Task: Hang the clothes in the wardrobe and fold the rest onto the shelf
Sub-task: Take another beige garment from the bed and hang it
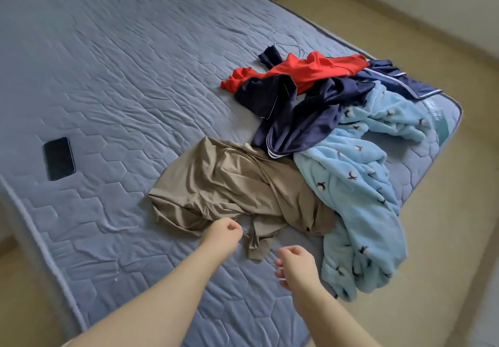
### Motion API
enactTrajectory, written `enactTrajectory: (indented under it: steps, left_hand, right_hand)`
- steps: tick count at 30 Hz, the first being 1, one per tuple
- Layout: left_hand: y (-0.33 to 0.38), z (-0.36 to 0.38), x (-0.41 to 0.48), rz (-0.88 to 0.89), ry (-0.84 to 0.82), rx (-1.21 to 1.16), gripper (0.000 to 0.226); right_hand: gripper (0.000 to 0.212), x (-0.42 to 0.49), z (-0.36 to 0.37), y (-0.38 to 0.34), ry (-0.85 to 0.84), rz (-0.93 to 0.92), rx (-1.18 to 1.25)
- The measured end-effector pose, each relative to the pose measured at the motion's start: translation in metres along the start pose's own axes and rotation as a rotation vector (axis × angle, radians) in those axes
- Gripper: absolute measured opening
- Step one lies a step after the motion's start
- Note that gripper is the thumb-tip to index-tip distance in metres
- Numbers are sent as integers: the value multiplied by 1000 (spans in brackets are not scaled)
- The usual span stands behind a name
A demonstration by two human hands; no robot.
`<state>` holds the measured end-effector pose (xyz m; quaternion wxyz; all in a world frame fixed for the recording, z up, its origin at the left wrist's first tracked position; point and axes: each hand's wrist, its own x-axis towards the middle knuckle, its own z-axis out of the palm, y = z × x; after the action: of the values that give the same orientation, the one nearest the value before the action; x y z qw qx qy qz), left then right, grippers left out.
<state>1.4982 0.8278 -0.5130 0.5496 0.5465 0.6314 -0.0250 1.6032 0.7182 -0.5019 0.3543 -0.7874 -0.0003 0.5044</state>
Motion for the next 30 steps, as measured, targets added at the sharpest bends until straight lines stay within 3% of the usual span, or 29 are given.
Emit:
enactTrajectory:
  steps: [5,7,13,16,19,21,24,26,28,30]
  left_hand:
    - [-5,22,75,29,123,236,11]
    - [-9,26,100,35,186,341,11]
    - [-32,36,166,117,353,620,50]
    - [-40,40,191,73,293,645,78]
    - [-45,46,214,30,174,610,94]
    - [-51,48,227,8,110,640,89]
    - [-62,49,241,18,124,737,57]
    - [-66,50,242,78,201,811,35]
    - [-69,51,239,150,241,828,26]
    - [-73,50,234,175,233,807,23]
  right_hand:
    - [11,86,-3,-10,8,-85,-211]
    - [20,113,-3,-15,13,-131,-323]
    - [57,186,13,-23,122,-363,-786]
    - [71,215,17,-23,158,-493,-1029]
    - [77,246,21,-27,101,-511,-1140]
    - [69,263,28,-30,27,-451,-1164]
    - [23,278,42,-24,-32,-409,-1220]
    - [3,280,47,-15,15,-492,-1316]
    - [11,279,51,-3,78,-607,-1316]
    - [24,271,55,3,48,-587,-1152]
